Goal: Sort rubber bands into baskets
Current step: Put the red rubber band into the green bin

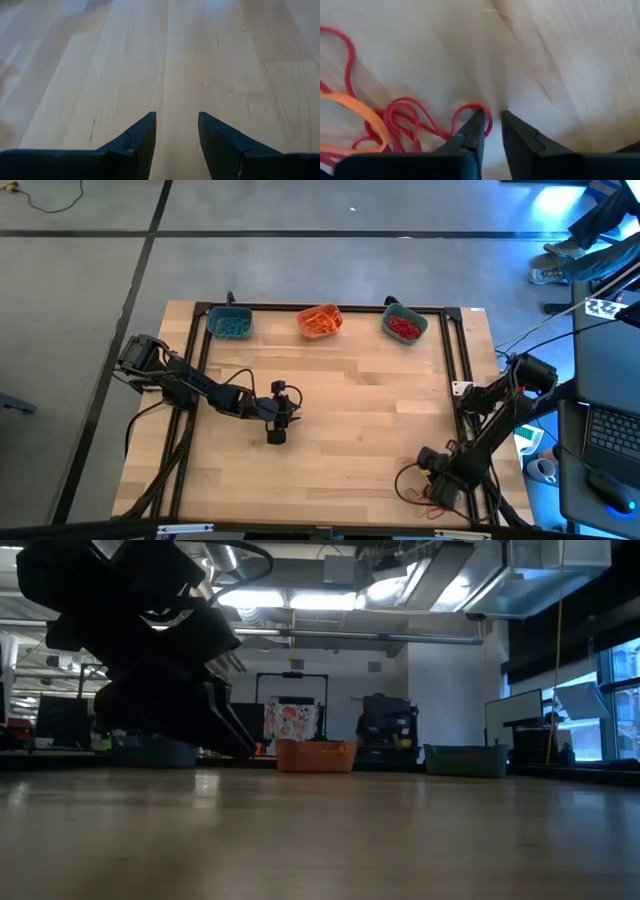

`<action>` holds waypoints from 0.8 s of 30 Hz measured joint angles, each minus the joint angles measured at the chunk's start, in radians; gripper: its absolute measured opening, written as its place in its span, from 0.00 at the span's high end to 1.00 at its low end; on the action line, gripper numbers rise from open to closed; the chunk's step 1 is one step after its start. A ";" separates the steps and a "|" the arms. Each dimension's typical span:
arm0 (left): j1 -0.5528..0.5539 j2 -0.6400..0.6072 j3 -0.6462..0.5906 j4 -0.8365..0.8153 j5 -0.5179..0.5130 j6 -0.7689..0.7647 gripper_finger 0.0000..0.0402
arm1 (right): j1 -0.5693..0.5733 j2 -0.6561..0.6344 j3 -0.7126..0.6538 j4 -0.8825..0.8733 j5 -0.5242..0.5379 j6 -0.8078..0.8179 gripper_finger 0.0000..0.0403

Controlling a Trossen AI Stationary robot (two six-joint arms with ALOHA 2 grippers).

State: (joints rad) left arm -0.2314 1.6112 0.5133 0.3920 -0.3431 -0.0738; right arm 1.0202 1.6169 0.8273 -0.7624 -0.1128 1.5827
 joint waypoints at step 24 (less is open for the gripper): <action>-0.011 0.000 0.000 0.003 0.000 -0.003 0.64 | -0.237 -0.010 0.114 -0.035 0.481 -0.443 0.99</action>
State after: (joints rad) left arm -0.2424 1.6112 0.5133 0.3947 -0.3431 -0.0767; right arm 0.7835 1.6070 0.9409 -0.7975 0.3678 1.1399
